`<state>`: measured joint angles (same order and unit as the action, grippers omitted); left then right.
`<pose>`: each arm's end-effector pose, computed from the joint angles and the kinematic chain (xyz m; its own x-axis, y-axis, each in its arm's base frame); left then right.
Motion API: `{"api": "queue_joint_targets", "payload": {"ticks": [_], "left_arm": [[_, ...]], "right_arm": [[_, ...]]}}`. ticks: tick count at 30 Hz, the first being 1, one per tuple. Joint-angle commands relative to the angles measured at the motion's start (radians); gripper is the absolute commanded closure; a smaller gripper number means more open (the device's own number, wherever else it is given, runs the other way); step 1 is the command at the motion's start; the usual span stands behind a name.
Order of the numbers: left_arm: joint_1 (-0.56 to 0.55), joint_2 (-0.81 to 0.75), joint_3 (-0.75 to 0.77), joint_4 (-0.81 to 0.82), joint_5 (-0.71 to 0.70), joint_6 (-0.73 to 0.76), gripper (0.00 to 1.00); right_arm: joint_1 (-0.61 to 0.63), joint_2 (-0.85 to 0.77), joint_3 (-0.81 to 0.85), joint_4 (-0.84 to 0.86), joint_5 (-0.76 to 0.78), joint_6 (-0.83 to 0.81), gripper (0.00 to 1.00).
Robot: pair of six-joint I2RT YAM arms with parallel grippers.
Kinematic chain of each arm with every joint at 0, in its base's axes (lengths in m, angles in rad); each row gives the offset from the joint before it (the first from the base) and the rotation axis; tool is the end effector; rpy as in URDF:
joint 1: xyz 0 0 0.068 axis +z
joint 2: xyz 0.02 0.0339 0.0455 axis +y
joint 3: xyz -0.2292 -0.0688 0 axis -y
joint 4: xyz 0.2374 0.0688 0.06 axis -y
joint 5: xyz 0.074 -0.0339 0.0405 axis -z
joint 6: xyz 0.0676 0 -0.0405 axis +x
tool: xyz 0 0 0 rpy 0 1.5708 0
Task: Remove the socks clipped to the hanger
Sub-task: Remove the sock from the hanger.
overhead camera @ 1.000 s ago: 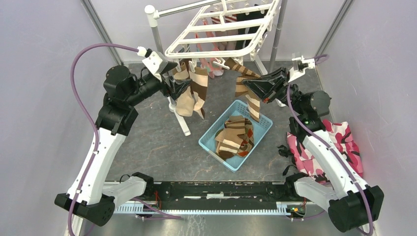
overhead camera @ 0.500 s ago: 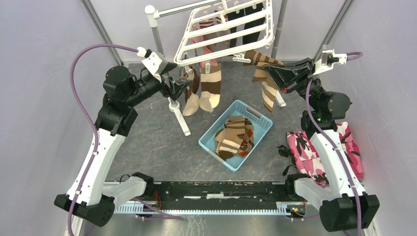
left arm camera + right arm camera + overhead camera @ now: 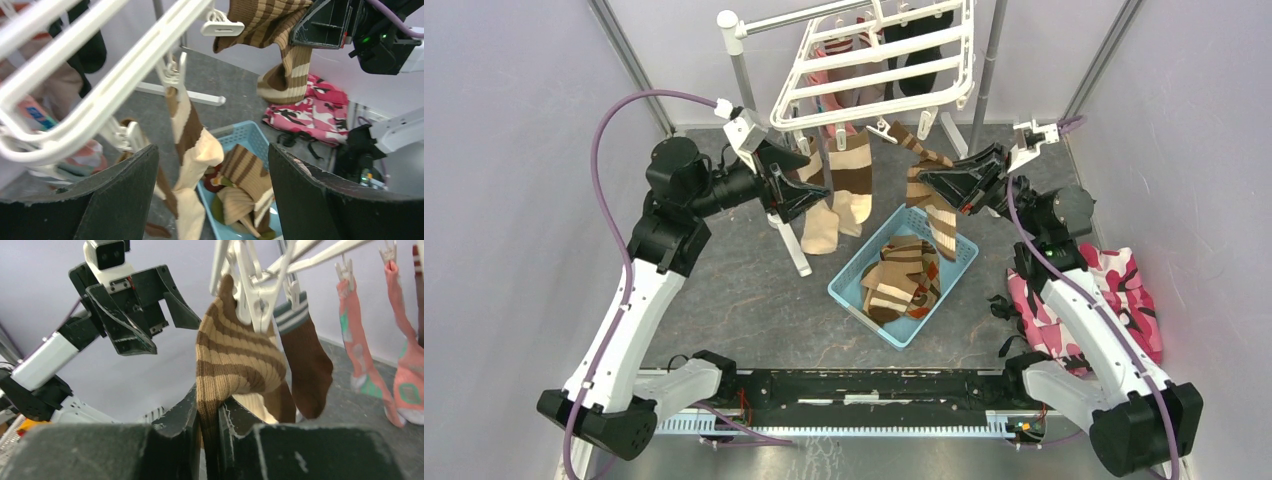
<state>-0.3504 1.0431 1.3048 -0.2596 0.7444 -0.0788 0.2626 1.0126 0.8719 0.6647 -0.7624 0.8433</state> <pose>0.2117 -0.1261 0.4312 -0.0680 -0.0368 -0.9970 0.8862 0.4567 -0.0773 0.2278 0.1096 0.3955 -0.2502 0.4920 -0.8339 -0.8697 0.2642 0.4168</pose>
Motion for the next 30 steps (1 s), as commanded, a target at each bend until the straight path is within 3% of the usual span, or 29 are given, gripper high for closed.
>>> {"api": "queue_joint_targets", "payload": {"ticks": [1,7,14,24,30], "left_arm": [[-0.017,0.027,0.006,0.051,0.062,-0.078,0.15],[-0.082,0.051,-0.011,0.058,0.033,-0.081,0.18],[-0.110,0.049,-0.058,0.070,0.032,-0.095,0.18],[-0.117,0.035,-0.130,0.208,0.110,-0.292,0.18],[-0.154,0.005,-0.182,0.236,0.211,-0.293,0.18]], "right_arm": [[0.051,-0.022,-0.023,-0.140,0.022,-0.160,0.79],[0.161,-0.005,-0.069,-0.091,0.036,-0.174,0.77],[0.229,0.035,-0.075,0.067,-0.089,-0.116,0.78],[0.299,0.130,-0.017,0.256,-0.148,0.002,0.76],[0.331,0.156,0.014,0.266,-0.153,0.006,0.75]]}}
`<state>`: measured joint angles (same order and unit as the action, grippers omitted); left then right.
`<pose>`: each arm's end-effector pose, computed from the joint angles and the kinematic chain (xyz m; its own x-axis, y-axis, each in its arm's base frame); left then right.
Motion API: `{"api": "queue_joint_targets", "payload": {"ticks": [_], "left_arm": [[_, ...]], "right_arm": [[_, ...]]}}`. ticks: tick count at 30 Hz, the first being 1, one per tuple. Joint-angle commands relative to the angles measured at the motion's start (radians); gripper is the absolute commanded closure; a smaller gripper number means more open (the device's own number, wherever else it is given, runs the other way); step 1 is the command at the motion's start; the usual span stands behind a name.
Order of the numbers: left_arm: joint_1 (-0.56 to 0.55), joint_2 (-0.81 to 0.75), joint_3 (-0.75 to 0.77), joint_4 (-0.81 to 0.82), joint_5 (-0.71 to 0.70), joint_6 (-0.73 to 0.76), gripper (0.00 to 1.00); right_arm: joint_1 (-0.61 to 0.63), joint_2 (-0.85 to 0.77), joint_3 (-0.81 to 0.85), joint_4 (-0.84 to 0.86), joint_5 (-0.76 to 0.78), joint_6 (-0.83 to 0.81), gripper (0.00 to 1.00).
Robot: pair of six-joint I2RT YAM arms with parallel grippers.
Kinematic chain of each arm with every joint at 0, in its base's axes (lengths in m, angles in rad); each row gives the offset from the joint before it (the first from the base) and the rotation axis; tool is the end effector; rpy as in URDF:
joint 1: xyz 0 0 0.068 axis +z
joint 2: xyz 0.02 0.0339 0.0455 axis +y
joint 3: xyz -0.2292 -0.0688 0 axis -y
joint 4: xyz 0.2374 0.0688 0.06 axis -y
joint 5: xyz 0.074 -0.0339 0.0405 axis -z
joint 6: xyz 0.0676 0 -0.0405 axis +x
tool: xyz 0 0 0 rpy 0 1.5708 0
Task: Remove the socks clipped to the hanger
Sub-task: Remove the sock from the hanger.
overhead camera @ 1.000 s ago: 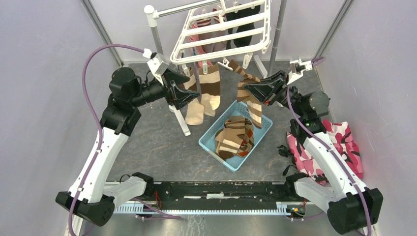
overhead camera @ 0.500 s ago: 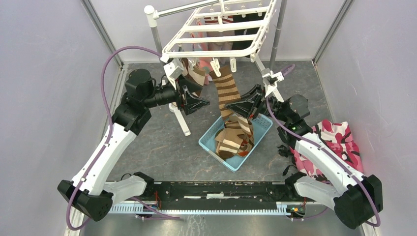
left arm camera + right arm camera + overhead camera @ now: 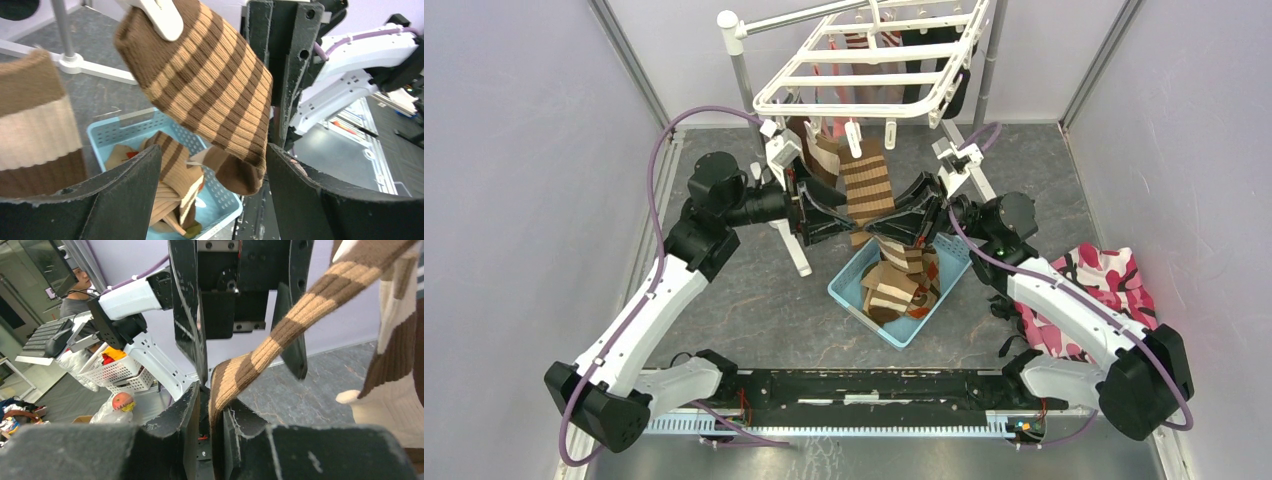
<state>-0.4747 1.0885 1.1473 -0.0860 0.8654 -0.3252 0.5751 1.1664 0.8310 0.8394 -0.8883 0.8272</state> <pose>0.2121 -0.1669 0.3872 -0.3339 -0.0613 -0.9406 0.9145 0.2208 -0.3390 0.2030 0.1941 0.3591 -0.3979 0.2953 -0.8686 -0.9165 -0.0853 0.3908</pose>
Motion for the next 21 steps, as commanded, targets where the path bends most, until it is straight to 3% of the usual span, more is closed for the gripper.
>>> {"api": "queue_joint_targets", "payload": {"ticks": [1,6,12,16,21], "left_arm": [[-0.035,-0.042,-0.028,0.055,0.089,-0.037,0.18],[-0.040,-0.037,-0.018,0.044,0.077,-0.020,0.30],[-0.040,-0.027,-0.011,0.063,0.093,-0.030,0.56],[-0.049,-0.026,-0.008,0.060,0.094,-0.025,0.85],[-0.078,-0.022,0.017,0.001,0.093,0.042,0.98]], "right_arm": [[0.023,0.006,0.056,0.092,-0.028,0.022,0.75],[0.038,0.009,0.057,0.086,-0.034,0.026,0.74],[0.039,0.008,0.061,0.071,-0.028,0.029,0.72],[0.038,0.006,0.078,0.010,0.026,0.004,0.63],[0.041,-0.030,0.107,-0.196,0.204,-0.154,0.45]]}}
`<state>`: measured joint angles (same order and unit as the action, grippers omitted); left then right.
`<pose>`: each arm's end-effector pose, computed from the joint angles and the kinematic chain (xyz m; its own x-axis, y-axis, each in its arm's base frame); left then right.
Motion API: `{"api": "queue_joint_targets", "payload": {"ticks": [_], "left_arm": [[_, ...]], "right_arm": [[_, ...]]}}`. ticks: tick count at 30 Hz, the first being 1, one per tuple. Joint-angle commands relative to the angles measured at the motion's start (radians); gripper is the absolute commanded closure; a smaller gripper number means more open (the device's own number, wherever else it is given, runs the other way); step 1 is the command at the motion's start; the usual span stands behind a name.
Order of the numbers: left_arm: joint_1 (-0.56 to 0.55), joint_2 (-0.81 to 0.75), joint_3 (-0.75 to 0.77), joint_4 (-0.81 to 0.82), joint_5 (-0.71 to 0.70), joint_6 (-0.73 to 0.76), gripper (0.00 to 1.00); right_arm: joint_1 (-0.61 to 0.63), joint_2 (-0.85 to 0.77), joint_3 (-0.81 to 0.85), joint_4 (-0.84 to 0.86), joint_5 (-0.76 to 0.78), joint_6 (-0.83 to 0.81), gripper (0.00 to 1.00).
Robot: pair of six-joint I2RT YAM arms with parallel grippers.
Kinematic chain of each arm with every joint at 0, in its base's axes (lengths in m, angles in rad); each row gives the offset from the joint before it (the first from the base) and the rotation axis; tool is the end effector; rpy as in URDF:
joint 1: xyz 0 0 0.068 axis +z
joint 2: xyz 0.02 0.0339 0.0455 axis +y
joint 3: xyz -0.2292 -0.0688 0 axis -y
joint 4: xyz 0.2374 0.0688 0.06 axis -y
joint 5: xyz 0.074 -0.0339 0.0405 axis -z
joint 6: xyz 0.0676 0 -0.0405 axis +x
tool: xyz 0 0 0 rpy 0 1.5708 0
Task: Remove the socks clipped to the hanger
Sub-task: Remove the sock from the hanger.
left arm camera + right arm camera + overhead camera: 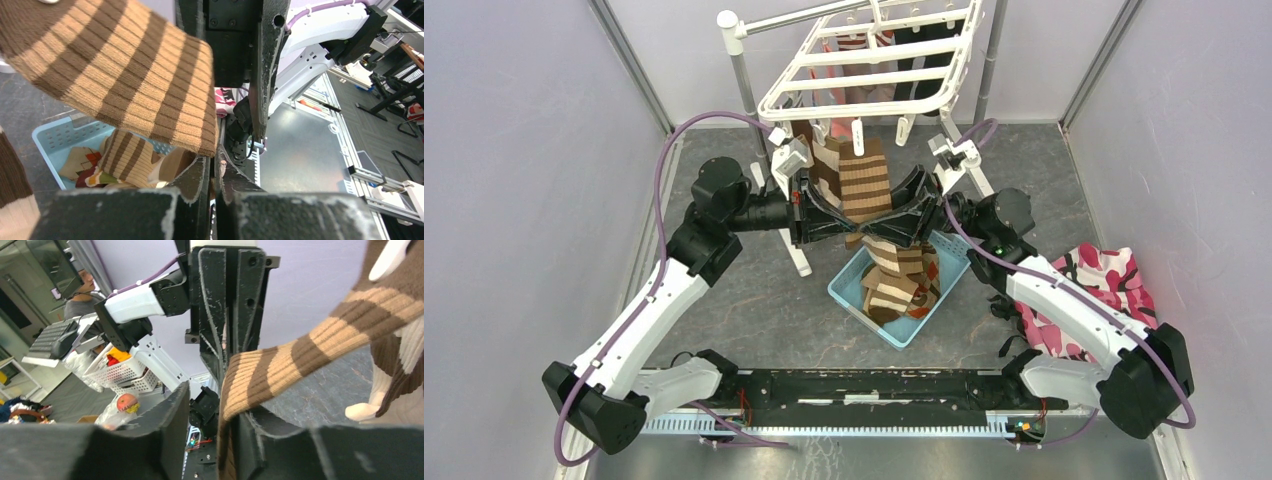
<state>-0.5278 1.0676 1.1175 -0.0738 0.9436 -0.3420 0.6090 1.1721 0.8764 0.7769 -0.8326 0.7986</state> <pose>0.1947 -0.1768 0.3833 -0.3531 -0.0220 -0.9353 0.9303 0.0976 -0.3535 0.2023 0.2021 0.3682 -0.3962 0.3114 -0.8637 -0.9158 -0.0663 0.3962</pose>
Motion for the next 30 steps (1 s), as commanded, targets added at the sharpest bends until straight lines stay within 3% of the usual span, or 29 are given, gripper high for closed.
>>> {"api": "queue_joint_targets", "payload": {"ticks": [1,5,9,20,30], "left_arm": [[-0.032,-0.002,0.050,-0.025,0.013,0.074,0.98],[-0.055,-0.002,0.051,-0.038,0.010,0.087,0.98],[-0.067,0.007,0.061,-0.038,0.022,0.085,0.98],[-0.074,0.016,0.070,-0.014,0.111,0.056,0.98],[-0.074,0.006,0.058,-0.015,0.116,0.064,0.98]], "right_arm": [[0.008,-0.044,0.063,-0.152,0.176,-0.153,0.43],[0.012,-0.057,0.065,-0.167,0.330,-0.185,0.37],[0.018,-0.018,0.064,-0.071,0.390,-0.129,0.35],[0.025,0.200,0.062,0.525,0.382,0.221,0.34],[0.020,0.345,0.163,0.765,0.420,0.416,0.38]]}}
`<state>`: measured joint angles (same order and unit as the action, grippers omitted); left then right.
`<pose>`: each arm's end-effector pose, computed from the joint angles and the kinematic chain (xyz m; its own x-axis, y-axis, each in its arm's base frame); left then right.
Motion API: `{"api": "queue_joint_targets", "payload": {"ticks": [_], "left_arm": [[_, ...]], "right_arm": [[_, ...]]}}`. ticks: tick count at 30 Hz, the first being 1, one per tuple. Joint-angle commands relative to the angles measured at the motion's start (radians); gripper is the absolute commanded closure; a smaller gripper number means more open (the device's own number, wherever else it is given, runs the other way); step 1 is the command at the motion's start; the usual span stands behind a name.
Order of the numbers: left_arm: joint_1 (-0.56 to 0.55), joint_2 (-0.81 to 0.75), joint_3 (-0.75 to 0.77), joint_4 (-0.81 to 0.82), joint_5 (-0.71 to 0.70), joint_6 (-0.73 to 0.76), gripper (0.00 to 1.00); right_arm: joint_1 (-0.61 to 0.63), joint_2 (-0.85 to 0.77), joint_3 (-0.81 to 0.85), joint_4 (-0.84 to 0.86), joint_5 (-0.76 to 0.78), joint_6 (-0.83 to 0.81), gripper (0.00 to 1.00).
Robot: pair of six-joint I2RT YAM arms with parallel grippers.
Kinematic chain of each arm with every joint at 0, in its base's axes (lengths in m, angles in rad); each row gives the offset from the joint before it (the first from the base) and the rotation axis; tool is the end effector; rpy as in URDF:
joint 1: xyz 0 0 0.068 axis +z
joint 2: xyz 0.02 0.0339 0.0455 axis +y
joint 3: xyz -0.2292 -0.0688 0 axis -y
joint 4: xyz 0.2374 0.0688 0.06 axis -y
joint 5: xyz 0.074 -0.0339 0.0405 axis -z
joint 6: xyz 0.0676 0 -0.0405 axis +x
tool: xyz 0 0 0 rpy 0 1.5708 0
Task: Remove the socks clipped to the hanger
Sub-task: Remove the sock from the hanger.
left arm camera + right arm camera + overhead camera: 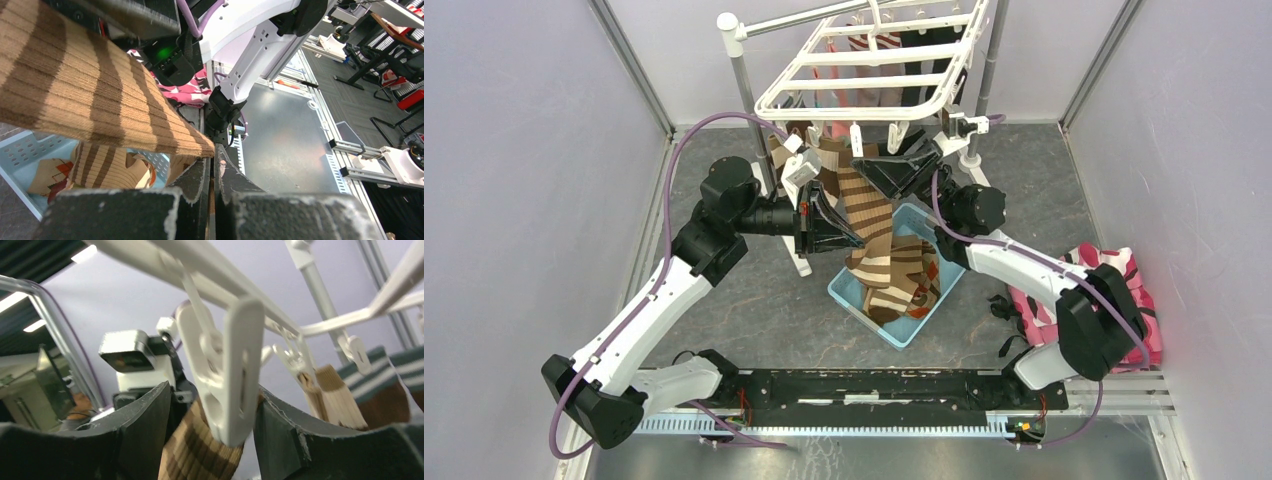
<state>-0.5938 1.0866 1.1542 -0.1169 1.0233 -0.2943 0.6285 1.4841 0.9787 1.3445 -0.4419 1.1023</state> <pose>0.1792 -0.1906 0.3869 -0.3286 0.0396 -0.9436 0.9433 -0.0357 -0.3300 0.2477 0.2158 0.3799 -0.4086 0.7001 -0.5856 -0.8814 -0.1360 0.4525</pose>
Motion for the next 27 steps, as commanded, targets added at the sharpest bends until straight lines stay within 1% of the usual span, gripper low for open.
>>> {"api": "queue_joint_targets", "payload": {"ticks": [1,8,13,17,19,24,27], "left_arm": [[-0.008,-0.014,0.021,0.027,0.035,0.018,0.98],[-0.007,-0.017,0.021,0.021,0.027,0.024,0.98],[-0.008,-0.017,0.018,0.016,0.018,0.032,0.98],[-0.008,-0.019,0.013,0.015,0.007,0.033,0.98],[-0.008,-0.019,0.014,0.012,-0.002,0.039,0.98],[-0.008,-0.019,0.016,-0.009,-0.022,0.059,0.98],[-0.008,-0.019,0.013,-0.030,-0.039,0.077,0.98]], "right_arm": [[0.001,0.044,0.068,0.211,0.038,0.128,0.39],[0.001,0.110,0.112,0.262,0.084,0.201,0.44],[0.002,0.118,0.112,0.269,0.113,0.206,0.46],[0.002,0.125,0.123,0.268,0.128,0.213,0.50],[0.002,0.127,0.122,0.271,0.132,0.217,0.54],[0.001,0.137,0.120,0.299,0.135,0.238,0.67],[0.000,0.137,0.117,0.302,0.131,0.243,0.78]]}}
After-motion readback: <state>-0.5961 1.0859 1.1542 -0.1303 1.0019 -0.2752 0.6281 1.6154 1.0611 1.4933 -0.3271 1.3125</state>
